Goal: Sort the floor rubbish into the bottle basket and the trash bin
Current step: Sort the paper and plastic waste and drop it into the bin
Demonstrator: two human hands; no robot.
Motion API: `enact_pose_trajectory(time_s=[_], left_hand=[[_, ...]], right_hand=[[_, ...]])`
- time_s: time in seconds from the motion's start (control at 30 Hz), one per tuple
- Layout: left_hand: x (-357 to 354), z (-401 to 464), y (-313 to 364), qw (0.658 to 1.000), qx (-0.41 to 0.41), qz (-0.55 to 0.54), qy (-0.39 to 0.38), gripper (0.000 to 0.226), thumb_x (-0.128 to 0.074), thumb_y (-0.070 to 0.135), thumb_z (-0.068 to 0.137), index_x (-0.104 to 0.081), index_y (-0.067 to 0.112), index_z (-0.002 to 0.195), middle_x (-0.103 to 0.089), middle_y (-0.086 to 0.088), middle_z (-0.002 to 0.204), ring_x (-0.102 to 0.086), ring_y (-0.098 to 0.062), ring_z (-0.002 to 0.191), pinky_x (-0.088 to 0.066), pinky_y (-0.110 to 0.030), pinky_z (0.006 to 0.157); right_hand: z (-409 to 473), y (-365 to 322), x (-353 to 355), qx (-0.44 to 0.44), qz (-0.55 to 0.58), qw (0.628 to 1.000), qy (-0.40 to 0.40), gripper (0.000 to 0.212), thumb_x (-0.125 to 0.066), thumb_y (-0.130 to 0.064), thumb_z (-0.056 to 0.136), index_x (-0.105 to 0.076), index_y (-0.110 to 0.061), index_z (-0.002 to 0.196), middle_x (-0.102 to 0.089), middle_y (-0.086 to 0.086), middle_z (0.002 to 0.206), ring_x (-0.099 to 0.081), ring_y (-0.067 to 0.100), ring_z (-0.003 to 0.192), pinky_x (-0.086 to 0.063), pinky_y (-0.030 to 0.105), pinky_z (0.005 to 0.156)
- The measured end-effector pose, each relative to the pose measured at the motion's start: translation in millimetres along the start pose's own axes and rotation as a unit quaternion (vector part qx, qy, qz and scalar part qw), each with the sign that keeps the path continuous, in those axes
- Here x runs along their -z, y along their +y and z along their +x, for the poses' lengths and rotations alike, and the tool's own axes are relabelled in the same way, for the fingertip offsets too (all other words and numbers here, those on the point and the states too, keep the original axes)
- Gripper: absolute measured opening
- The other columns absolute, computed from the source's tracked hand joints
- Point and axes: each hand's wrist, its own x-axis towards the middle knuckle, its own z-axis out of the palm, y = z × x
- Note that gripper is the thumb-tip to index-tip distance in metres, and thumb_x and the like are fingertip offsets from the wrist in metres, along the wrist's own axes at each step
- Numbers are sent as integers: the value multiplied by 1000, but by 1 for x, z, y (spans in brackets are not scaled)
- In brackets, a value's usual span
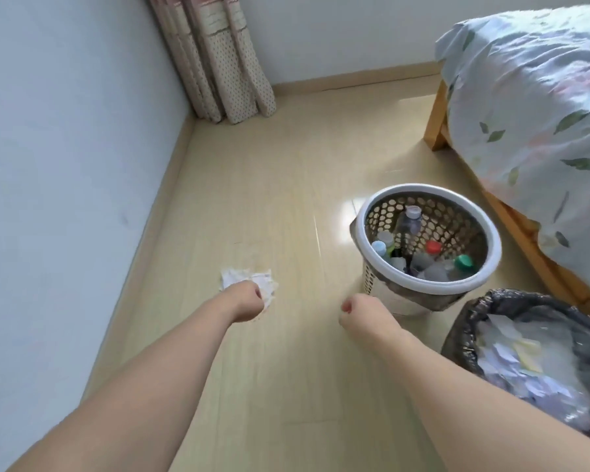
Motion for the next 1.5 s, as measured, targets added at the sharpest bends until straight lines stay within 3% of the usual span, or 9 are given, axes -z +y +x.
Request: enact_pose_trajectory(time_s=[0.1, 0.23, 0.43, 0.6, 0.7, 0.83, 0.97, 1.17, 1.5], left_hand=[[-9, 40, -77, 998, 38, -21, 39, 24, -41, 10, 89, -64, 9, 96, -66, -8, 99, -62, -26, 92, -42, -28, 70], [-39, 114, -157, 992, 71, -76, 69, 23, -43, 14, 88, -59, 16, 105, -62, -1, 105, -61, -22, 94, -49, -32, 81], [-76, 209, -200, 984, 31, -138, 109, 48, -45, 18, 91, -43, 19, 139, -58, -9, 120, -58, -26, 101, -47, -34, 82], [-98, 241, -203, 988, 0, -82, 128, 57, -49, 27, 95, -29, 25, 149, -49, -8, 134, -54, -32, 117, -45, -38, 92], [-101, 247, -205, 986, -5, -40, 162, 44, -44, 28, 99, -39, 24, 142, -54, -6, 128, -57, -31, 110, -46, -38, 84], [-107, 244, -210, 977, -15, -54, 206, 11, -42, 20, 99, -52, 16, 102, -58, -3, 100, -56, -29, 82, -44, -39, 67], [-121, 226, -219, 957, 22, -152, 245, 16, -47, 17, 95, -54, 14, 81, -52, 2, 84, -53, -23, 72, -44, -37, 63], [-121, 175, -229, 944, 76, -216, 239, 18, -56, 18, 92, -71, 15, 83, -59, -1, 84, -57, -20, 77, -47, -35, 69], [-38, 78, -215, 932, 77, -266, 235, 13, -59, 12, 88, -61, 19, 78, -65, 2, 75, -66, -24, 71, -52, -37, 66]], right_hand=[[41, -45, -45, 24, -9, 999, -43, 38, -45, -15, 90, -55, -16, 126, -57, 3, 123, -59, 22, 104, -45, 25, 76], [120, -86, -107, 58, -32, 996, -60, 40, -44, -13, 90, -53, -17, 129, -58, 1, 122, -58, 19, 100, -44, 25, 73], [216, -110, -176, 105, -113, 987, -46, 34, -47, -18, 93, -51, -15, 127, -53, 4, 122, -56, 24, 107, -48, 35, 85], [258, -117, -213, 168, -225, 959, -22, 43, -53, -31, 93, -44, -17, 133, -48, 6, 125, -48, 27, 114, -46, 37, 86], [271, -120, -231, 173, -237, 956, 16, 30, -49, -22, 93, -54, -15, 121, -51, 6, 119, -49, 27, 110, -43, 34, 82], [275, -121, -236, 192, -237, 951, 45, 22, -42, -12, 91, -63, -12, 97, -55, 4, 102, -47, 23, 88, -37, 30, 72], [264, -113, -230, 186, -171, 966, 48, 22, -42, -18, 94, -63, -11, 91, -55, 3, 94, -52, 23, 87, -47, 35, 74], [232, -100, -207, 173, -136, 975, 25, 21, -43, -17, 93, -60, -9, 85, -52, 1, 88, -54, 22, 80, -46, 33, 70], [145, -114, -128, 145, -63, 987, 39, 13, -50, -21, 93, -59, -18, 83, -50, -5, 92, -54, 16, 72, -44, 28, 62]])
